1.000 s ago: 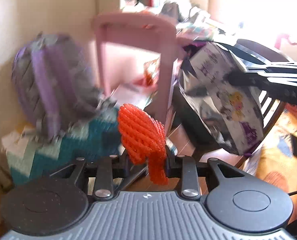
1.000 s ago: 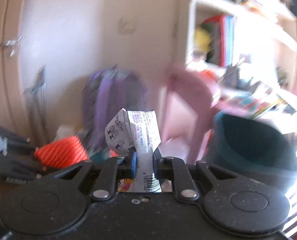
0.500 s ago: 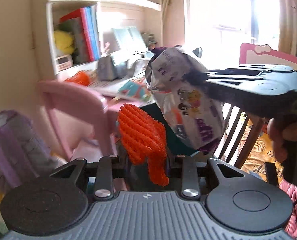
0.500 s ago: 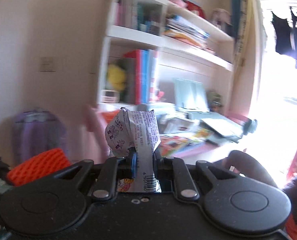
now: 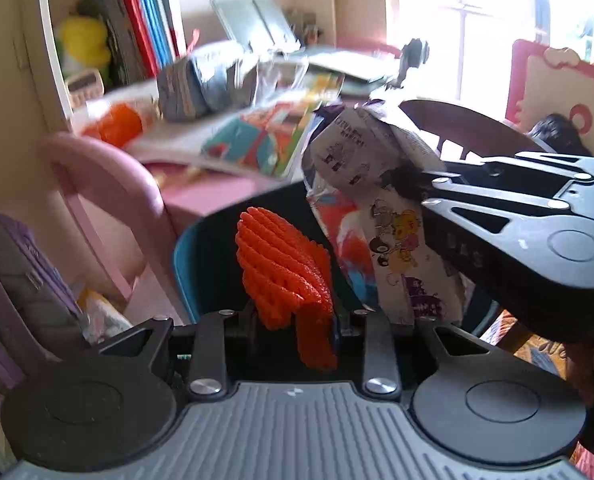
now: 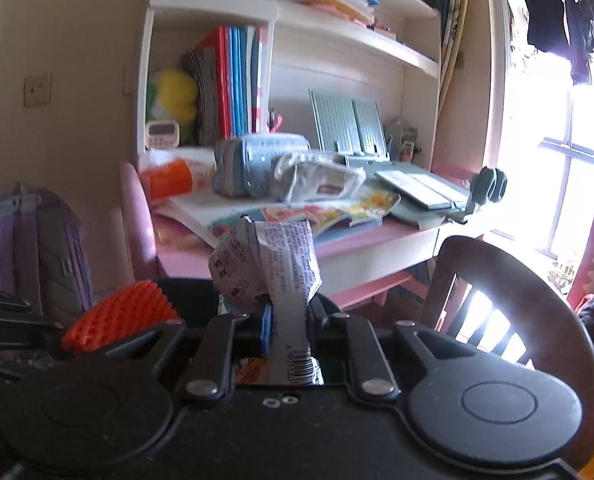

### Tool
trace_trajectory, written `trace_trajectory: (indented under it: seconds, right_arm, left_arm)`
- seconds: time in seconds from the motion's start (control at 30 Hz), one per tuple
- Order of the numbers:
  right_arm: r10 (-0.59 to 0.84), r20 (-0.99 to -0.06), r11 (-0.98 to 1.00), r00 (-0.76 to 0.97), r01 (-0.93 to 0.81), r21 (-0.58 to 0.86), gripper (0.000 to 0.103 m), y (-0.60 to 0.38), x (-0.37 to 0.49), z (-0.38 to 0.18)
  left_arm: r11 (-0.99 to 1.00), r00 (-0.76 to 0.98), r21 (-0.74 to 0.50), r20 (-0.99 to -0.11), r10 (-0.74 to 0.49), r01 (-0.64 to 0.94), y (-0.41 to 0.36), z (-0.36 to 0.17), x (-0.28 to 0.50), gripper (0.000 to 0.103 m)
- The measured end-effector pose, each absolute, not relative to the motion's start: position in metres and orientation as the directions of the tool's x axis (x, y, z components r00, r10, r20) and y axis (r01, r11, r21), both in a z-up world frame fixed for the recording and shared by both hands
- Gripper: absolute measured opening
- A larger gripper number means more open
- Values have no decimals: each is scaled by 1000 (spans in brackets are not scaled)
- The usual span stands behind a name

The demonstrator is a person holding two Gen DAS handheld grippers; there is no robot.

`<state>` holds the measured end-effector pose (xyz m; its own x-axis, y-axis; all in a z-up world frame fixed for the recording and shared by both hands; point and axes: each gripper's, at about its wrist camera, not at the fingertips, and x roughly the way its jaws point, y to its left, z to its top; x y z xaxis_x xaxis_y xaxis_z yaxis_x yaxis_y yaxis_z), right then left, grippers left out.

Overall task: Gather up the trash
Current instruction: 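Carry the orange net and white wrapper with both tools over the green bin, then open both tools to drop the net and wrapper into the green bin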

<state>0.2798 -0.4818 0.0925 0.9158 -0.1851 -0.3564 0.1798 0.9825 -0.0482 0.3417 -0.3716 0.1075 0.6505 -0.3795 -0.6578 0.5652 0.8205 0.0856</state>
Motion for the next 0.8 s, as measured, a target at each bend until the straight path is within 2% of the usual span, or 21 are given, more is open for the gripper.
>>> trace_trajectory:
  seconds: [0.1, 0.17, 0.33, 0.37, 0.43, 0.5, 0.8]
  right_arm:
    - [-177, -394, 984, 902, 172, -47, 21, -485, 286, 86]
    - [-177, -410, 984, 895, 172, -49, 21, -485, 289, 81]
    - [-178, -432, 983, 884, 179, -38, 30, -487, 290, 76]
    - [-177, -434, 983, 883, 181, -33, 33, -488, 289, 76]
    - [-167, -438, 984, 883, 178, -17, 35, -491, 287, 77]
    - [-160, -443, 984, 882, 176, -6, 36, -492, 283, 78]
    - [-132, -433, 989, 892, 148, 3, 40, -487, 253, 96]
  left_arm:
    - [827, 622, 82, -701, -349, 557, -376, 92, 354, 30]
    - [827, 621, 109, -716, -320, 552, -380, 85, 354, 30]
    - [809, 609, 148, -737, -293, 569, -388, 75, 357, 31]
    - [807, 606, 150, -740, -292, 572, -389, 74, 357, 33]
    - [801, 610, 158, -736, -294, 577, -390, 73, 354, 58]
    - [793, 625, 173, -720, -303, 584, -391, 74, 349, 68]
    - [798, 638, 153, -695, -333, 583, -372, 93, 331, 69]
